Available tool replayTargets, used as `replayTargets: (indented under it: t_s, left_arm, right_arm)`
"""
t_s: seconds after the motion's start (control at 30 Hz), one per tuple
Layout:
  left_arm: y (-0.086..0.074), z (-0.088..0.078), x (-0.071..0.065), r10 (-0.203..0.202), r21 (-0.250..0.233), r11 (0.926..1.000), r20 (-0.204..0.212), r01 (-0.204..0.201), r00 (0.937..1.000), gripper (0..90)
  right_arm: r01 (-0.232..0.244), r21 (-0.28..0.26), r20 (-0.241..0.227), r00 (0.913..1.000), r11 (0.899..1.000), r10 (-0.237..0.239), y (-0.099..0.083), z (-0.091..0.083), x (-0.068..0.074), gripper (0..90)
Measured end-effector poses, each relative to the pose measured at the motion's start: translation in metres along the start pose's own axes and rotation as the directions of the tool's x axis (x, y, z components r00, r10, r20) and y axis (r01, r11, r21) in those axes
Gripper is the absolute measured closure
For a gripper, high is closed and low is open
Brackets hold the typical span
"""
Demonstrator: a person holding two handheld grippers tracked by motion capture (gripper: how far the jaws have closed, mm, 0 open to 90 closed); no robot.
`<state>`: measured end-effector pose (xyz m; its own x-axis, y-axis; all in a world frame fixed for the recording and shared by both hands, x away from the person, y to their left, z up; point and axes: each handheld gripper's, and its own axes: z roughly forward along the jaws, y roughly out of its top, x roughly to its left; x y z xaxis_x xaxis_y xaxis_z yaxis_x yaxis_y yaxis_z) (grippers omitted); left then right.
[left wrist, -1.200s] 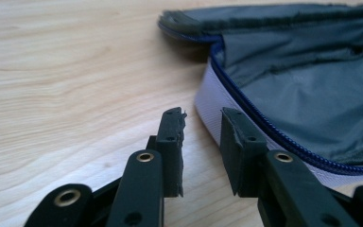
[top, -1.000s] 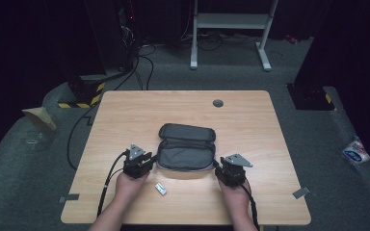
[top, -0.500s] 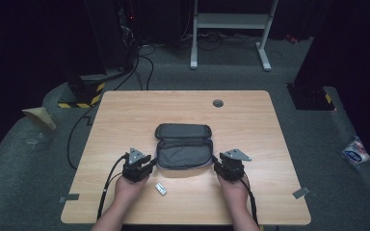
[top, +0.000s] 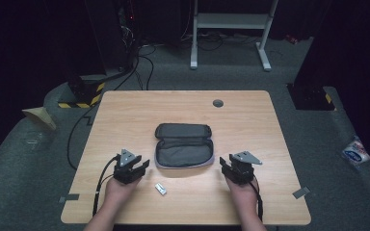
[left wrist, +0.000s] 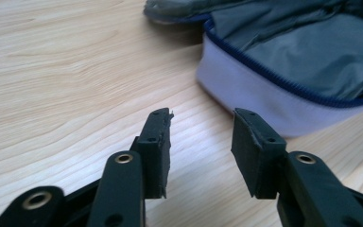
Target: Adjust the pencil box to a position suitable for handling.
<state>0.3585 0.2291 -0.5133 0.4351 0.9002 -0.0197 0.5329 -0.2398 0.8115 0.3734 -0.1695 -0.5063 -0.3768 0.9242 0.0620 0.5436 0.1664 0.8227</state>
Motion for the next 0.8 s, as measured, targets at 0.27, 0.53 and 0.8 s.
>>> replayTargets:
  t_s: [0.27,0.53,0.8]
  left_arm:
    - [-0.013,-0.013,0.012,0.026,0.045,0.9987,0.006,-0.026,0.9997,49.3]
    - [-0.024,-0.024,0.019,0.030,0.066,0.9973,0.040,-0.033,0.9987,46.3]
    - [-0.031,-0.032,0.011,0.019,0.056,0.9981,0.097,-0.025,0.9951,45.3]
  right_arm:
    - [0.021,0.047,0.056,0.9981,0.999,-0.024,-0.018,-0.017,-0.029,43.8]
    - [-0.001,0.100,0.090,0.9959,0.995,-0.008,-0.036,-0.031,-0.044,38.0]
    - [0.018,0.147,0.095,0.9950,0.989,-0.032,-0.037,-0.029,-0.041,35.2]
